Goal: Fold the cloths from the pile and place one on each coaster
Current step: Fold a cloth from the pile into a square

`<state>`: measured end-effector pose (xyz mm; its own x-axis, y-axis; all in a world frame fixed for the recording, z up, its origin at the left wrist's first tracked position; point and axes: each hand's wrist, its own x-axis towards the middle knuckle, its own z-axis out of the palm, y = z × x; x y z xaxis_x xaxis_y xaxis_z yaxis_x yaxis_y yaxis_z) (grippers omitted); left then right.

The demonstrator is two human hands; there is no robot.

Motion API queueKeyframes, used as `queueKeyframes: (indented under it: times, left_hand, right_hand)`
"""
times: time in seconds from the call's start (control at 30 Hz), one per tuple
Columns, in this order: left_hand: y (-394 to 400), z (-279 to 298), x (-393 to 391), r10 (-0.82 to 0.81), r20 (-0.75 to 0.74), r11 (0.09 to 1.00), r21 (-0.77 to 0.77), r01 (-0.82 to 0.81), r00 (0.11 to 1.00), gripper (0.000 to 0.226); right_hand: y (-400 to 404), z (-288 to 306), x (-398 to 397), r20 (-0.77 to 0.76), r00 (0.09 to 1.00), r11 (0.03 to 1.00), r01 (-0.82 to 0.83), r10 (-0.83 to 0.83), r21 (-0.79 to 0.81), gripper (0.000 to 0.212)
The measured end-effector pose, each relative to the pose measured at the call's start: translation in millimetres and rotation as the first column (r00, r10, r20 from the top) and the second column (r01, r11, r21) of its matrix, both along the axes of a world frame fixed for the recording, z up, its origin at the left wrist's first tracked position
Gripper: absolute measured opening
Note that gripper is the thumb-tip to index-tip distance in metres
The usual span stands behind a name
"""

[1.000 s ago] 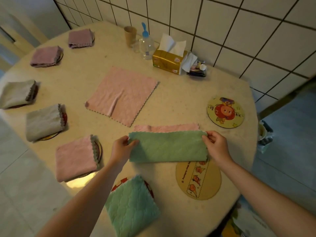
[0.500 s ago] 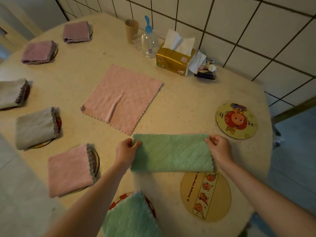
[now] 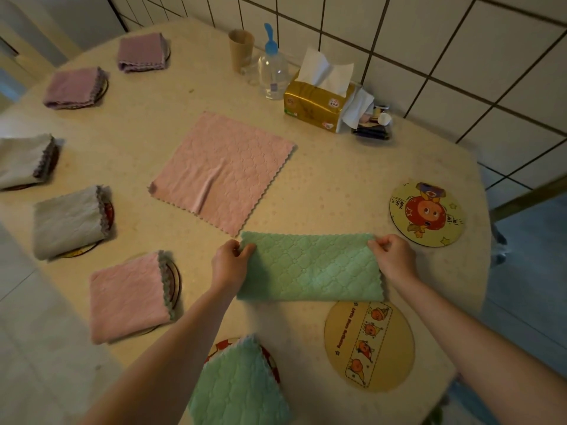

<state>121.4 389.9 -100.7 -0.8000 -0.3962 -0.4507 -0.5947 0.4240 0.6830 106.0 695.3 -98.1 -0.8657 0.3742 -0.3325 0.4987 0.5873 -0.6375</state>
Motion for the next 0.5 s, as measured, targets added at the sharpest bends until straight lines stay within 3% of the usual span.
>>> queueKeyframes:
  times: [0.13,0.2,0.27,0.33,0.4,0.43,0.5]
  left_hand:
    - [6.8,18.6,13.0,-0.001,-0.138,0.999,-0.036,-0.004,0.99,0.019]
    - [13.2,26.4,31.6,-0.17,-0.294,0.972,-0.206,0.111,0.941,0.026]
    - [23.2,30.2,56.2,-0.481,-0.372,0.857,-0.389,0.338,0.794,0.032]
    - [35.1,25.7,79.7,-0.768,-0.292,0.633,-0.483,0.605,0.57,0.038]
    - [47.1,21.0,98.9,-0.91,-0.119,0.402,-0.488,0.775,0.397,0.049]
    - [51.4,18.8,105.5,-0.93,-0.033,0.338,-0.472,0.814,0.367,0.055]
    - [54.2,17.5,112.7,-0.915,0.075,0.326,-0.446,0.834,0.397,0.063]
  right_hand:
    - [-6.9,17.4,18.2,-0.102,0.994,0.994,0.026,-0.037,-0.105,0.02]
    - [-10.7,27.9,41.6,-0.215,0.969,0.992,-0.122,0.121,0.009,0.027]
    - [-13.0,29.3,70.0,-0.237,0.881,0.905,-0.359,0.41,0.229,0.033]
    - [-16.6,23.0,99.4,-0.143,0.753,0.738,-0.557,0.642,0.381,0.038]
    - [-23.7,14.1,121.4,-0.089,0.651,0.611,-0.645,0.754,0.459,0.056]
    - [-27.3,10.7,128.3,-0.061,0.634,0.582,-0.662,0.771,0.472,0.069]
    - [-29.6,9.1,136.8,0.006,0.648,0.574,-0.679,0.762,0.458,0.086]
